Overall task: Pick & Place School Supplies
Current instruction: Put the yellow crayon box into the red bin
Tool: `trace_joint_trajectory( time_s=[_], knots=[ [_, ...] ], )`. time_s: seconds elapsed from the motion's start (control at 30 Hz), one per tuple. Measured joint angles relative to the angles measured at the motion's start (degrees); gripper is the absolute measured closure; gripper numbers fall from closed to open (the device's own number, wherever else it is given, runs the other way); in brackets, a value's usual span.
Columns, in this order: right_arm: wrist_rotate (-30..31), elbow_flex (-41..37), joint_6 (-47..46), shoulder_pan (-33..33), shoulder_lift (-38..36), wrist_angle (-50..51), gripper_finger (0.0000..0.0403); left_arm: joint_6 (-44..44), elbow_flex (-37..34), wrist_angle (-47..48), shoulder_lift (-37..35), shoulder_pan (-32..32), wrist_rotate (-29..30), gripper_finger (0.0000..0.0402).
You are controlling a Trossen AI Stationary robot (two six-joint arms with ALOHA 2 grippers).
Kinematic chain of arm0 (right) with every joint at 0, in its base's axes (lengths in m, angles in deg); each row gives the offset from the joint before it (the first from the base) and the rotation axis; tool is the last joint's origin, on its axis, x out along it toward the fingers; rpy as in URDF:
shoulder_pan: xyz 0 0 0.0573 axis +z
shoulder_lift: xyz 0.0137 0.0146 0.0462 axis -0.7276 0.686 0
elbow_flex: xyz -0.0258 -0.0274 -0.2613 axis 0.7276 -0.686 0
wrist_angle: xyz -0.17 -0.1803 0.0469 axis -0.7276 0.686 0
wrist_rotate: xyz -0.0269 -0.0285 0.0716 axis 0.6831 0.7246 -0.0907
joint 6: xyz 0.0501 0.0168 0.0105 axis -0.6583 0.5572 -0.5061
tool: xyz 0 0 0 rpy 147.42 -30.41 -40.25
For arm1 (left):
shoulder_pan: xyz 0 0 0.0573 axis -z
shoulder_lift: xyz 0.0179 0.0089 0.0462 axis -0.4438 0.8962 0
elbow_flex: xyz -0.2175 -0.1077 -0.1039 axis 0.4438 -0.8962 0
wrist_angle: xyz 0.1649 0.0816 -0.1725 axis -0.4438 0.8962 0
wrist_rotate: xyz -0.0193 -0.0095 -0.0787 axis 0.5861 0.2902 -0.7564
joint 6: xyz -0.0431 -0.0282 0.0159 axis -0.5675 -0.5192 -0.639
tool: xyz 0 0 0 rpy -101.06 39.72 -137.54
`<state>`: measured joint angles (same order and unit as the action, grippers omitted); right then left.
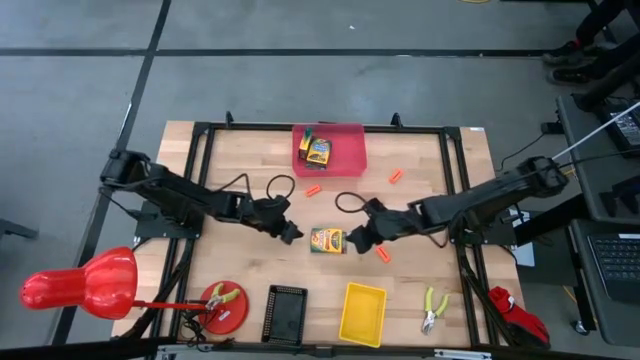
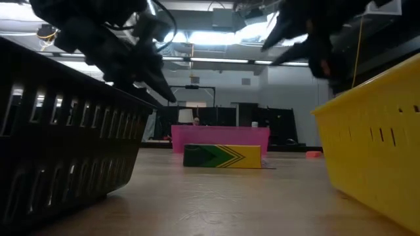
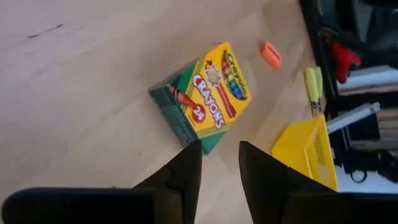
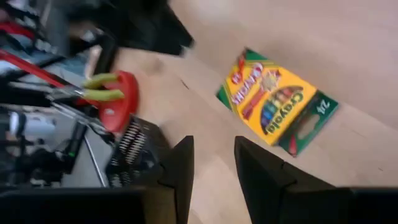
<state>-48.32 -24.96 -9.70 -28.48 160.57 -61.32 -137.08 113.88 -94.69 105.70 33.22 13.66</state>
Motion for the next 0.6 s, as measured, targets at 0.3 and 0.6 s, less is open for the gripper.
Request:
trace_joint_trajectory(
  time_s=[0.3,0.6],
  knots=[
    [4.9,0.0,-2.8,6.3,-5.5,2.8,0.0286,-2.8,9.2,5.7,9.6,-1.1,-4.0,0.0315],
    [10.6,0.0,-8.7,13.3,-5.5,3.0,0.0286,-6.0,15.1,18.0,12.6,-1.0,-1.2,0.0334]
  ],
)
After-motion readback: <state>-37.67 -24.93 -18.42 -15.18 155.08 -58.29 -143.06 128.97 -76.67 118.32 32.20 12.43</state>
